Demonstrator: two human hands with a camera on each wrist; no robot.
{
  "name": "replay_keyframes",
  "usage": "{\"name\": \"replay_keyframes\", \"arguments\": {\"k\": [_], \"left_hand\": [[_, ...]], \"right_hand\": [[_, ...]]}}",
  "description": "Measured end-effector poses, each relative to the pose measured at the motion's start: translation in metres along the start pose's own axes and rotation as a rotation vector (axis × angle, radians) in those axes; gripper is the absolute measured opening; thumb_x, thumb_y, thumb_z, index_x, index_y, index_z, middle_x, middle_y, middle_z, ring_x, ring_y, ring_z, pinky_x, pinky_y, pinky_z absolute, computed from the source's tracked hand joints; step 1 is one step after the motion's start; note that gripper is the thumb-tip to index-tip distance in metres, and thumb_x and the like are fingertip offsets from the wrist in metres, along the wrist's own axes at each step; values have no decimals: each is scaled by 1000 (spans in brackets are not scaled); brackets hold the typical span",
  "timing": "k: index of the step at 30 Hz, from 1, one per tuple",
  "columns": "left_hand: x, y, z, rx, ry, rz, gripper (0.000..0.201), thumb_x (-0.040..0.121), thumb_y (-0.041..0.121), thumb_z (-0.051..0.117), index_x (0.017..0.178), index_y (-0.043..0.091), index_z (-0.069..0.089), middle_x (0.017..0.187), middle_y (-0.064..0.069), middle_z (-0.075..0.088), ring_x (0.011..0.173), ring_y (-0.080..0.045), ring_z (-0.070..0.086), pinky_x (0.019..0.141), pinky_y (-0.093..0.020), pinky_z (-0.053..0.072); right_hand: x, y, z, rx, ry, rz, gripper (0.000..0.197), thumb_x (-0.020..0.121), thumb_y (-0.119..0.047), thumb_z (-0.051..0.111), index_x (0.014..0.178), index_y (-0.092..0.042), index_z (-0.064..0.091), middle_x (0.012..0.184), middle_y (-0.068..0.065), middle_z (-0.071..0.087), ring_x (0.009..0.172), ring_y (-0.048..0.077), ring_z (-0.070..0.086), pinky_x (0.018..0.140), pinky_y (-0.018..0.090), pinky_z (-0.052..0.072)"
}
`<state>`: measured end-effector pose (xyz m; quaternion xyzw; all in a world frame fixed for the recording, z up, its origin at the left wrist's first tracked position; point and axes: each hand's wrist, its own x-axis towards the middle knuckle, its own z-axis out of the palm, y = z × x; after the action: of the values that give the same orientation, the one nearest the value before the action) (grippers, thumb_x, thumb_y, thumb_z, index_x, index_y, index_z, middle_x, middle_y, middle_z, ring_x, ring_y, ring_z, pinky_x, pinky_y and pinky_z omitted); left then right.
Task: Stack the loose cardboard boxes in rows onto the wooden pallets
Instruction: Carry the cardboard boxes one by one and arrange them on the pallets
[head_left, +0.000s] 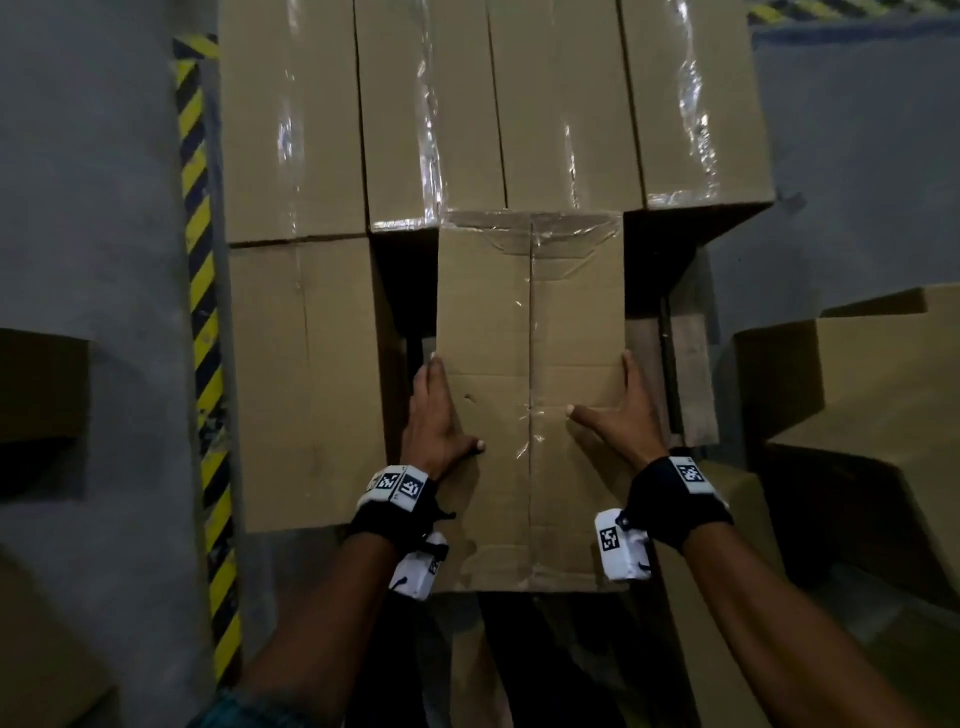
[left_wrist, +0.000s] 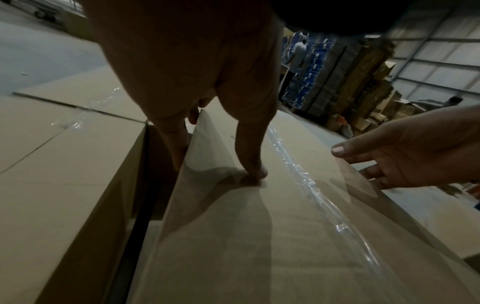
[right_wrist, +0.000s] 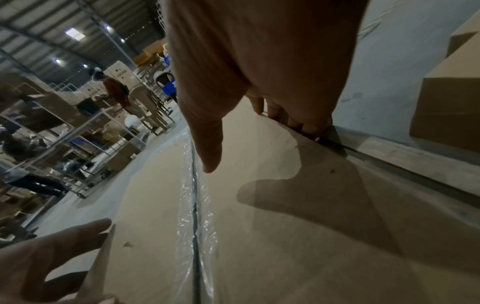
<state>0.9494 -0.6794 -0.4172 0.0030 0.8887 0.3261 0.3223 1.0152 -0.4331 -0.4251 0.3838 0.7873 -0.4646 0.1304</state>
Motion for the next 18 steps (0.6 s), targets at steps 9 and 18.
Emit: {"name": "replay_keyframes", "arguments": {"k": [9, 18], "left_hand": [[52, -78, 42, -21, 57, -83, 134, 60, 27, 92, 156, 17, -2, 162, -7, 3, 146, -32, 16, 115, -47, 26], [88, -137, 77, -17, 71, -50, 126, 66, 29, 88, 155, 13, 1, 162, -8, 3, 148, -25, 11, 117, -33, 16]], "right_hand": [[63, 71, 76, 128, -192, 2, 125, 49, -58, 89, 152, -38, 21, 156, -3, 34, 139, 16, 39, 113, 46, 38], [93, 116, 125, 248, -296, -86, 113, 66, -35, 85, 155, -31, 16, 154, -5, 37, 135, 13, 44, 112, 46, 40]]}}
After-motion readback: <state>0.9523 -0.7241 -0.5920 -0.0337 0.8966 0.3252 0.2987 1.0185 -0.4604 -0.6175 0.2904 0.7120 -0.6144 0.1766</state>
